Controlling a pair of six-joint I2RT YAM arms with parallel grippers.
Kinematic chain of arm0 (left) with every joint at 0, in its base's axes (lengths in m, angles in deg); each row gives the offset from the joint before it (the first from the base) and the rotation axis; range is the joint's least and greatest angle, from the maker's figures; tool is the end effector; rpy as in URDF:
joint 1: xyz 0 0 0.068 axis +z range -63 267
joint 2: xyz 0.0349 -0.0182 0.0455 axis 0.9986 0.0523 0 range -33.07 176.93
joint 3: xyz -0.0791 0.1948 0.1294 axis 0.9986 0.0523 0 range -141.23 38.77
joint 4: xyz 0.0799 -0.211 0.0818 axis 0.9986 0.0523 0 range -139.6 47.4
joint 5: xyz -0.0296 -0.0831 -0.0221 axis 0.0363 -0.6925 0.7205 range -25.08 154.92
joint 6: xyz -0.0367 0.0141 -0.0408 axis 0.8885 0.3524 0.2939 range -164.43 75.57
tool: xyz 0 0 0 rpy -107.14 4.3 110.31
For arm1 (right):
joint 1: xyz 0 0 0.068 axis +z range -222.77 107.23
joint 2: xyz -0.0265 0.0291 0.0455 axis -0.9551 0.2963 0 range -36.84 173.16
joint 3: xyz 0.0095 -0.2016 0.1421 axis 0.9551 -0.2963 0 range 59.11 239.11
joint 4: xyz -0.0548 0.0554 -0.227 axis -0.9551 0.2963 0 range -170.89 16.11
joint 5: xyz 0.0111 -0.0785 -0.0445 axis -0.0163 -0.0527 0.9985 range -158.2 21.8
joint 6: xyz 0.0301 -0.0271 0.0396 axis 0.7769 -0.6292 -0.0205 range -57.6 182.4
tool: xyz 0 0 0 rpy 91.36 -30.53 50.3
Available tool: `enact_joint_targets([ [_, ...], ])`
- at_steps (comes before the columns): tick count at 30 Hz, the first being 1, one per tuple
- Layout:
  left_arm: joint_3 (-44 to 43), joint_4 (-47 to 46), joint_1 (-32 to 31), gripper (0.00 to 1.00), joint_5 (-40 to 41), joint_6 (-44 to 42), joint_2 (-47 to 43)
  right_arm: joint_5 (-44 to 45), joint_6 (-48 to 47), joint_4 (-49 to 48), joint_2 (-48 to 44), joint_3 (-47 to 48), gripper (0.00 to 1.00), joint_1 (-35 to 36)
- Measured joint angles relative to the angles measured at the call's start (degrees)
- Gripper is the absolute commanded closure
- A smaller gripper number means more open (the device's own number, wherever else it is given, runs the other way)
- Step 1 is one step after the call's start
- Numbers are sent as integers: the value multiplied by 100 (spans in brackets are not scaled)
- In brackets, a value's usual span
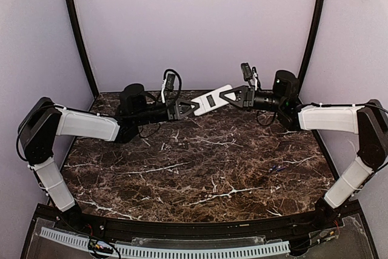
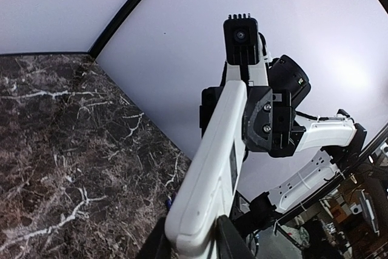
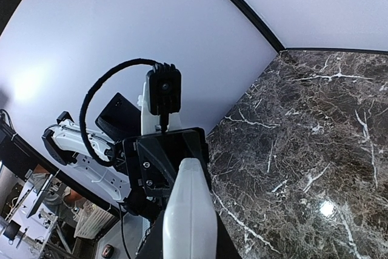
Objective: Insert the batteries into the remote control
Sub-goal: Remove the battery cover from the remote control.
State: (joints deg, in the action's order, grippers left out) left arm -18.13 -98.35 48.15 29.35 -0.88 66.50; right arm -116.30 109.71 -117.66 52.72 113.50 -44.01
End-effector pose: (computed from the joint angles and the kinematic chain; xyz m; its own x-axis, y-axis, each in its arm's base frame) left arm 0.2728 -0.2495 0.2523 -0.6021 -0.2346 -0.7632 0.7532 0.1503 -0.6404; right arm 0.2791 0.1868 0.2745 -0.6990 0.1764 -0.6931 -0.6781 0.1444 0.7206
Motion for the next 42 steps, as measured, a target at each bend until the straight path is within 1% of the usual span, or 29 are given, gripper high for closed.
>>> enact_joint_targets([
  [3,0,20,0,82,-17,35,0,0,-74,15,0,0,100,-7],
  [8,0,2,2,79,-39,68,0,-39,-155,20,-11,0,100,-42],
  [10,7,-9,7,74,-42,66,0,-52,-157,37,-20,0,100,-50],
  [11,7,-15,7,66,-44,66,0,-68,-155,39,-22,-2,100,-57],
  [13,7,-24,9,58,-46,28,0,-81,-133,39,-22,-13,100,-68],
  [14,7,-22,7,57,-48,31,0,-79,-122,39,-22,-22,100,-74],
  [19,7,26,11,67,-39,24,7,-74,-42,22,-22,-66,100,-81],
  [22,7,92,11,77,-37,13,9,-74,-4,7,-22,-87,100,-90],
  [24,7,107,11,81,-37,-2,9,-61,-9,15,-22,-87,100,-96],
  [27,7,136,11,82,-39,24,9,-70,-52,35,-22,-87,100,-103],
  [31,7,160,11,78,-57,35,9,-98,-101,39,-22,-87,100,-138],
  [34,9,101,11,78,-81,35,15,-127,-87,33,-22,-87,100,-151],
  [36,9,55,11,71,-101,39,37,-142,-87,37,-24,-87,100,-157],
  [37,9,35,11,62,-107,39,52,-140,-87,39,-26,-87,100,-166],
  [39,9,31,11,55,-114,33,76,-140,-85,33,-26,-92,100,-179],
  [40,9,37,11,55,-118,61,90,-138,-70,26,-26,-101,100,-184],
  [42,9,59,11,61,-125,63,101,-140,-44,9,-26,-129,100,-192],
])
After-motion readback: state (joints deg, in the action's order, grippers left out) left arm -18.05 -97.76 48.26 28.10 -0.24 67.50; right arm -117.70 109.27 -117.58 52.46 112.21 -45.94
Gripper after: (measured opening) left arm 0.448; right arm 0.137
